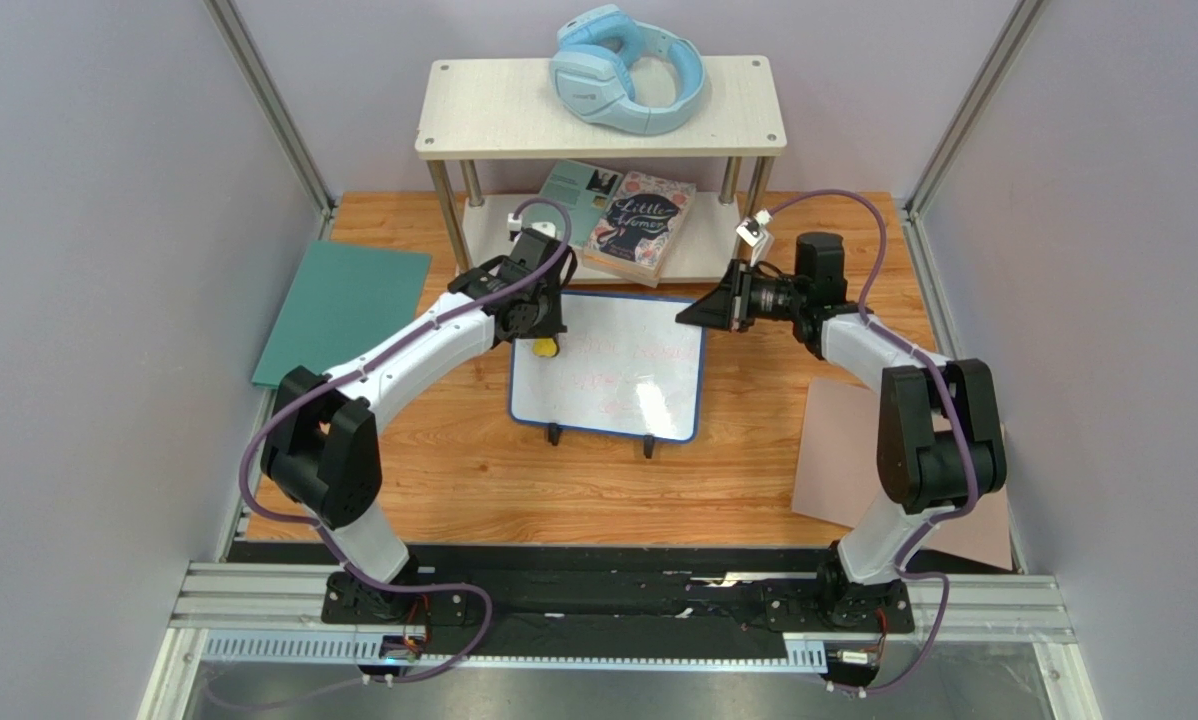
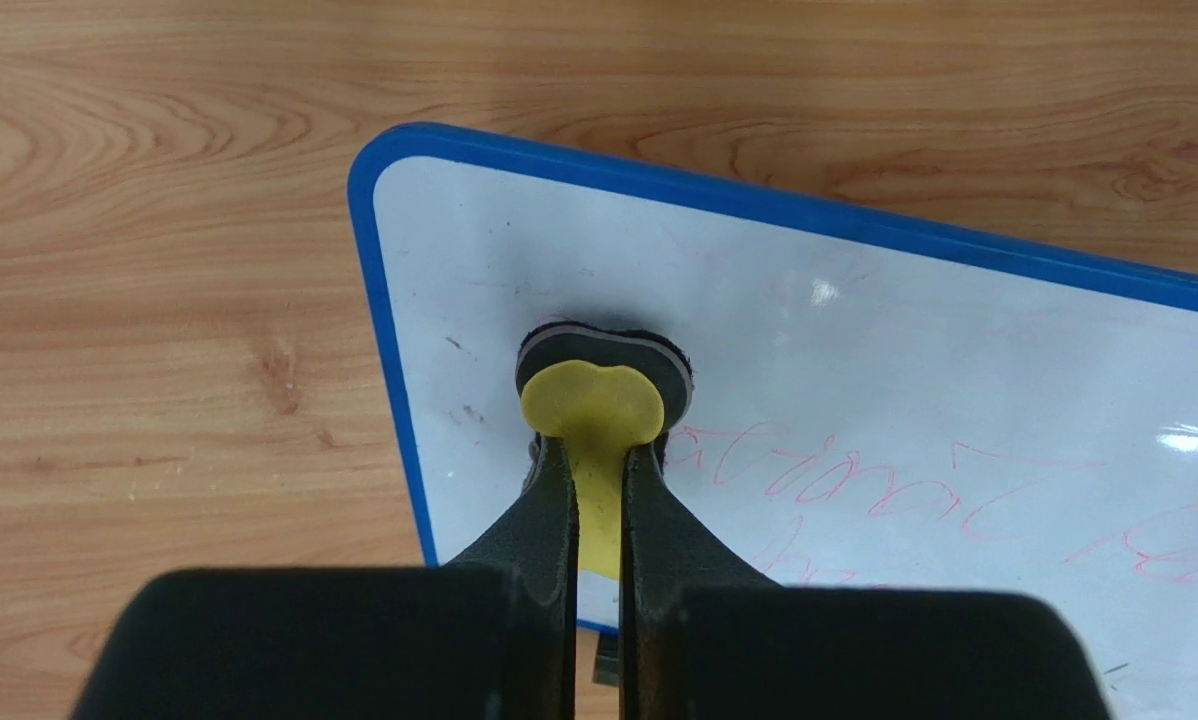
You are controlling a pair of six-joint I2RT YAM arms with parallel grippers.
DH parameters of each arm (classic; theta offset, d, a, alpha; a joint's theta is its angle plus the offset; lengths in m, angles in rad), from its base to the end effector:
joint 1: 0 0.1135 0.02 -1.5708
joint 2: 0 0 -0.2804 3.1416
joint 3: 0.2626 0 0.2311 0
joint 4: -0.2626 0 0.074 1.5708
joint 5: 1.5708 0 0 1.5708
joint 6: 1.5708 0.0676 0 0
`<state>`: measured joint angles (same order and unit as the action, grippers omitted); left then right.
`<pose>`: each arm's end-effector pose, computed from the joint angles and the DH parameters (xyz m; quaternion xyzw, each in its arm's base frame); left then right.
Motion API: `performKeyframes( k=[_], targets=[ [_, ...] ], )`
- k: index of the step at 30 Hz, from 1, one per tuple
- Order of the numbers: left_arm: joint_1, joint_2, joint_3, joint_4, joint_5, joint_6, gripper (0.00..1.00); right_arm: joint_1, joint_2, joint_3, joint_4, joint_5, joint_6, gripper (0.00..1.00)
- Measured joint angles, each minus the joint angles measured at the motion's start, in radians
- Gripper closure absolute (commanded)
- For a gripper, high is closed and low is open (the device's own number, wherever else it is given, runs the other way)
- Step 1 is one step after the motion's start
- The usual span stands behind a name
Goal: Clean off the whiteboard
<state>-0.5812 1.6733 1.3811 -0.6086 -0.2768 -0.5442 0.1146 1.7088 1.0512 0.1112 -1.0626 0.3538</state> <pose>0.3161 -0.1855 0.2766 -0.0280 0.9361 -0.0635 0.3449 0.3541 0.1002 0.2468 -0.1569 0.7758 0.5276 0.3085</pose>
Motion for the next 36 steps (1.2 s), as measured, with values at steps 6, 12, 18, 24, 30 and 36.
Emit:
performKeyframes(
  k=[6, 12, 18, 24, 30, 36],
  targets=[
    [0.000, 0.000, -0.028, 0.063, -0.017, 0.018, 1.00, 0.000, -0.003, -0.020, 0.028, 0.005, 0.004, 1.00],
    [0.000, 0.000, -0.067, 0.123, -0.012, 0.035, 1.00, 0.000, -0.003, -0.024, 0.037, 0.007, 0.009, 1.00],
    [-0.015, 0.000, -0.098, 0.180, -0.021, 0.021, 1.00, -0.002, -0.003, -0.032, 0.036, 0.010, 0.020, 1.00],
    [-0.107, 0.028, -0.076, 0.193, -0.051, -0.010, 1.00, -0.008, -0.003, -0.038, 0.037, 0.014, 0.021, 1.00],
    [-0.207, 0.129, 0.065, 0.172, -0.051, -0.041, 1.00, -0.027, -0.003, -0.039, 0.037, 0.037, 0.021, 1.00],
    [-0.232, 0.154, 0.111, 0.145, -0.068, -0.077, 1.00, -0.028, -0.003, -0.043, 0.043, 0.040, 0.020, 1.00]
  ],
)
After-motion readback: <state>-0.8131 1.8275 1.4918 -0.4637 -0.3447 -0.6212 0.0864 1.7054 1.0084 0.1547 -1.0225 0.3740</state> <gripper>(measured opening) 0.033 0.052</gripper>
